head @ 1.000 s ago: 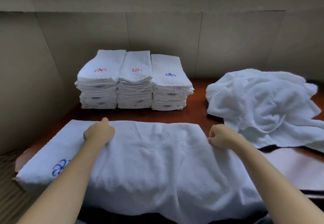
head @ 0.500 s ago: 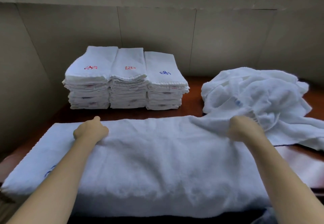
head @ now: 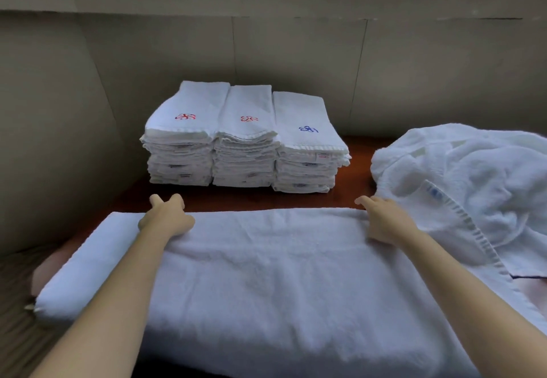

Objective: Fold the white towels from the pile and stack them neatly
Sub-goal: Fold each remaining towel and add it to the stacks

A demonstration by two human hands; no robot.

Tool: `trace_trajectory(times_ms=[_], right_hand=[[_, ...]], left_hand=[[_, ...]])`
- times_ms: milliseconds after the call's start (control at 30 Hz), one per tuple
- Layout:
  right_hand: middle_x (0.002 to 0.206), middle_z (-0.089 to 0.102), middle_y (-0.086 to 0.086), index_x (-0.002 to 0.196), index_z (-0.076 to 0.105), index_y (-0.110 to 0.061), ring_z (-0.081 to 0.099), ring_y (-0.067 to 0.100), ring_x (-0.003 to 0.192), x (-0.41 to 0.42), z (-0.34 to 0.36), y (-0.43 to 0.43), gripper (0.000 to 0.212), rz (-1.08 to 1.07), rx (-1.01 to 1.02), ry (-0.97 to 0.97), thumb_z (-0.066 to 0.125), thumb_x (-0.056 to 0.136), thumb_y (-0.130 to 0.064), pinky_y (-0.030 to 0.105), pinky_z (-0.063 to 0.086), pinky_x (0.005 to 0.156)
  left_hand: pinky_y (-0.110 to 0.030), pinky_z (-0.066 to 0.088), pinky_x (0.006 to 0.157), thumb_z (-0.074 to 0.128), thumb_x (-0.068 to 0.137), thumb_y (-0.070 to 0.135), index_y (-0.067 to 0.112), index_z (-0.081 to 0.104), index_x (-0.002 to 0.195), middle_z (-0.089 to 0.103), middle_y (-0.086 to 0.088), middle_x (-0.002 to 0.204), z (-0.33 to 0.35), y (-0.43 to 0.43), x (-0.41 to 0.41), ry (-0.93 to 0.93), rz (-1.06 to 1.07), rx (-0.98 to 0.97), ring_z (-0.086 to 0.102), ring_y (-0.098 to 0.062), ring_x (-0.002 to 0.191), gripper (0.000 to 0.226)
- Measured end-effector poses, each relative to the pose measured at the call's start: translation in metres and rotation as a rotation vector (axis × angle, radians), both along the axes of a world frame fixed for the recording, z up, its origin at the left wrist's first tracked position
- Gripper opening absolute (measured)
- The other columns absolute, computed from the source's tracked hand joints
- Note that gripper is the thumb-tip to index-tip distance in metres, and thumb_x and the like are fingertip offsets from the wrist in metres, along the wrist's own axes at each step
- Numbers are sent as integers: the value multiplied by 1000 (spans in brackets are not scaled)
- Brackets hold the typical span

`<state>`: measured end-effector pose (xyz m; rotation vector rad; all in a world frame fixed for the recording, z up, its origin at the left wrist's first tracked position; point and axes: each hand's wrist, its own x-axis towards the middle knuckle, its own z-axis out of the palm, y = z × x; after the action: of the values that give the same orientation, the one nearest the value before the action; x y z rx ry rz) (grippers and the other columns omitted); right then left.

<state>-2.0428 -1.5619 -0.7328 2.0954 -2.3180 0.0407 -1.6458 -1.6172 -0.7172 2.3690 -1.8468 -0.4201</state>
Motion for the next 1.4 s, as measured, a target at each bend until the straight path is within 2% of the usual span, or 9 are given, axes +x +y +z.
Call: trace_trajectory(times_ms=[133, 233, 300, 533, 633, 767, 1000, 1167, 1400], right_hand=[[97, 45, -1, 107, 45, -24, 49, 20, 87, 4, 7, -4, 29, -28, 99, -26, 50, 80, -13, 30, 39, 63], [87, 46, -2, 86, 44, -23, 49, 20, 82, 6, 13, -3, 11, -54, 127, -2, 49, 79, -16, 29, 38, 62], [88, 49, 0, 78, 45, -19, 51, 22, 83, 5, 17, -1, 5, -108, 87, -5, 47, 78, -15, 29, 38, 61], [89, 53, 24, 103, 47, 0, 53, 43, 76, -2, 54, 6, 31, -220, -732, -294, 45, 74, 11, 37, 34, 60], [113, 46, 25, 110, 49, 1, 47, 44, 99, -1, 51, 16, 37, -250, -528, -289, 50, 74, 10, 43, 41, 76], [113, 44, 18, 109, 46, -4, 48, 39, 104, 14, 26, 38, 26, -248, -204, -90, 51, 84, 1, 44, 45, 76], [100, 45, 14, 91, 37, -11, 48, 31, 76, 16, 19, 53, 18, -208, -306, -50, 49, 85, 1, 40, 43, 61], [78, 42, -6, 66, 27, -22, 45, 17, 75, 22, 24, 63, 29, -176, 49, 145, 46, 83, -10, 29, 41, 66], [84, 43, -6, 86, 38, -23, 54, 16, 93, 48, 20, 73, 11, -95, 121, 219, 44, 86, -14, 26, 38, 62]], left_hand=[[-35, 46, 79, 44, 88, 18, 9, 56, 103, 41, -15, 124, 6, -9, 15, -95, -9, 98, 52, -31, 97, 21], [-31, 48, 65, 48, 83, 10, 8, 59, 77, 66, -11, 80, 10, -9, 21, -41, -53, 48, 63, -27, 75, 13], [-32, 49, 62, 48, 83, 6, 10, 55, 71, 67, -12, 75, 14, -6, 22, 4, -39, -36, 63, -27, 67, 15], [-41, 38, 70, 48, 86, -8, 2, 49, 94, 46, -23, 110, 43, -7, 5, 203, -197, -807, 45, -38, 95, 13], [-40, 39, 67, 48, 85, -9, -1, 52, 102, 42, -22, 117, 33, -5, 1, 193, -199, -778, 47, -35, 82, 19], [-39, 39, 71, 47, 87, -6, 1, 54, 98, 42, -22, 116, -12, 3, 7, 131, -136, -489, 51, -37, 84, 15], [-39, 37, 96, 37, 100, 11, 5, 38, 135, 29, -17, 140, -34, 7, 17, 139, -113, -340, 44, -35, 117, 36], [-43, 40, 96, 35, 101, 22, 3, 29, 142, 24, -17, 144, -39, 12, 34, 102, 39, -278, 45, -37, 120, 46], [-44, 33, 106, 35, 98, 18, 6, 16, 151, 18, -15, 155, -29, 4, 55, 360, 216, -280, 32, -35, 134, 58]])
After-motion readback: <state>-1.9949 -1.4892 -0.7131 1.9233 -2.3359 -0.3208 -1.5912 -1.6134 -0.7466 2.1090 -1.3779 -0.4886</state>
